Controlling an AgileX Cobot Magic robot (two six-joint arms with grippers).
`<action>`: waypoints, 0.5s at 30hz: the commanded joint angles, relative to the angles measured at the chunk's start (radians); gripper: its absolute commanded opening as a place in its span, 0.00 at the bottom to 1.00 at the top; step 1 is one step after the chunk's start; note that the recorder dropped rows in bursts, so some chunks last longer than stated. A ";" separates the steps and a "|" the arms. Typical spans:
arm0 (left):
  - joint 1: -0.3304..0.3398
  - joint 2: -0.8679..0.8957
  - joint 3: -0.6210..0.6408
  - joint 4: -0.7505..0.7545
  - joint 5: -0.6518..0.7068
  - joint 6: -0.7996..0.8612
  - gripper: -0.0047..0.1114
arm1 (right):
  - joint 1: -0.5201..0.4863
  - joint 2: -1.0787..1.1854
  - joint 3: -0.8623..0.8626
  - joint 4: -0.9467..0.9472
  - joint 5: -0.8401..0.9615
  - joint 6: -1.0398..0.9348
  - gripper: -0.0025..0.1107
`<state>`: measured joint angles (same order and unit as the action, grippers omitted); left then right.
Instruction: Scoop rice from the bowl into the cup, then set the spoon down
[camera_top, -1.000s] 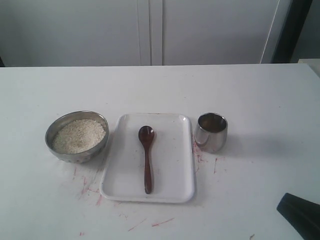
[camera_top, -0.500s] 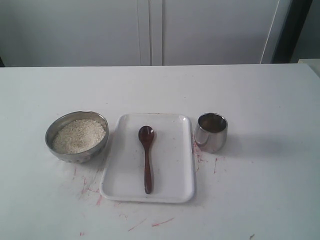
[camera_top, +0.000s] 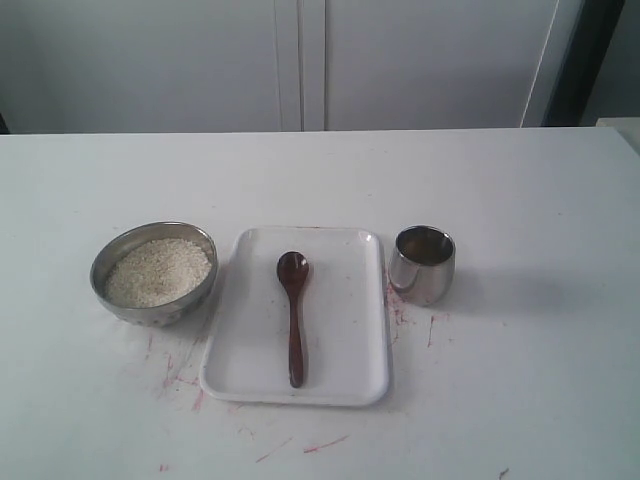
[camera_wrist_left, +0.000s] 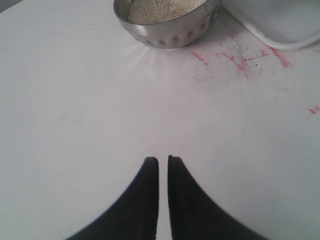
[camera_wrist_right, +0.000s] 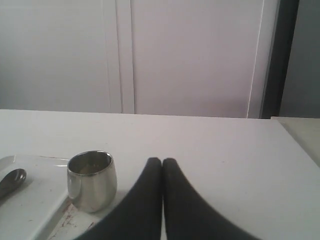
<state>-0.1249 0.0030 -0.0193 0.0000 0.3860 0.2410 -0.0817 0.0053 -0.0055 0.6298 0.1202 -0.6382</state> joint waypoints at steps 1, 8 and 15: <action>-0.007 -0.003 0.009 0.000 0.035 -0.006 0.16 | -0.008 -0.005 0.005 0.002 0.034 -0.003 0.02; -0.007 -0.003 0.009 0.000 0.035 -0.006 0.16 | -0.008 -0.005 0.005 0.002 0.040 -0.003 0.02; -0.007 -0.003 0.009 0.000 0.035 -0.006 0.16 | -0.008 -0.005 0.005 0.002 0.040 -0.003 0.02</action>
<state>-0.1249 0.0030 -0.0193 0.0000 0.3860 0.2410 -0.0862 0.0053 -0.0055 0.6298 0.1585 -0.6382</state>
